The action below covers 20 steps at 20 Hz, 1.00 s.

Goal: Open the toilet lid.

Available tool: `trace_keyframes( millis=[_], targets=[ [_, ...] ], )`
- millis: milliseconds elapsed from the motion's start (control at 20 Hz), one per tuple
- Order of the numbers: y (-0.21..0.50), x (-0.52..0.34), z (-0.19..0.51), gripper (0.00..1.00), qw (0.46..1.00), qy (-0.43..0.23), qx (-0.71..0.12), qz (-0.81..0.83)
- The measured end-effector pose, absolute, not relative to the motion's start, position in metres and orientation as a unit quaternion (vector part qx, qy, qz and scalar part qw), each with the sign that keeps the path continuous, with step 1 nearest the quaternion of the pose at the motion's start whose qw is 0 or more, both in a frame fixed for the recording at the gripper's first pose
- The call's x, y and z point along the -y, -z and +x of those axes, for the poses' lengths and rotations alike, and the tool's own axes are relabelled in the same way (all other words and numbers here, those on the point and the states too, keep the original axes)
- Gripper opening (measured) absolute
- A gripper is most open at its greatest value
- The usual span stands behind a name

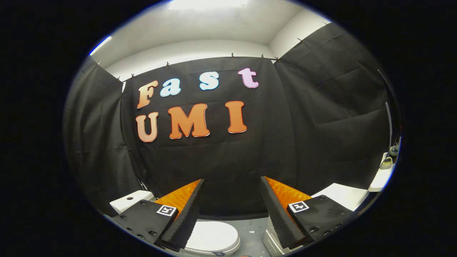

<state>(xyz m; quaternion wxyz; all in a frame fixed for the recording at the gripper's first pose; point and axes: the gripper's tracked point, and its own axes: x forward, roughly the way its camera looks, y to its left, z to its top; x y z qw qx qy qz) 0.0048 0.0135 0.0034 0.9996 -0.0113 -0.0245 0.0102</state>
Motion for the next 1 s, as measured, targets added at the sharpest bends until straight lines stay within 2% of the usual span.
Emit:
trace_keyframes(
  millis=[300, 1000],
  targets=[
    [0.063, -0.014, 0.03, 0.98, 1.0, -0.015, -0.011, 0.017],
    [0.332, 0.003, 0.085, 0.98, 0.961, 0.043, -0.19, 0.196]
  ],
)
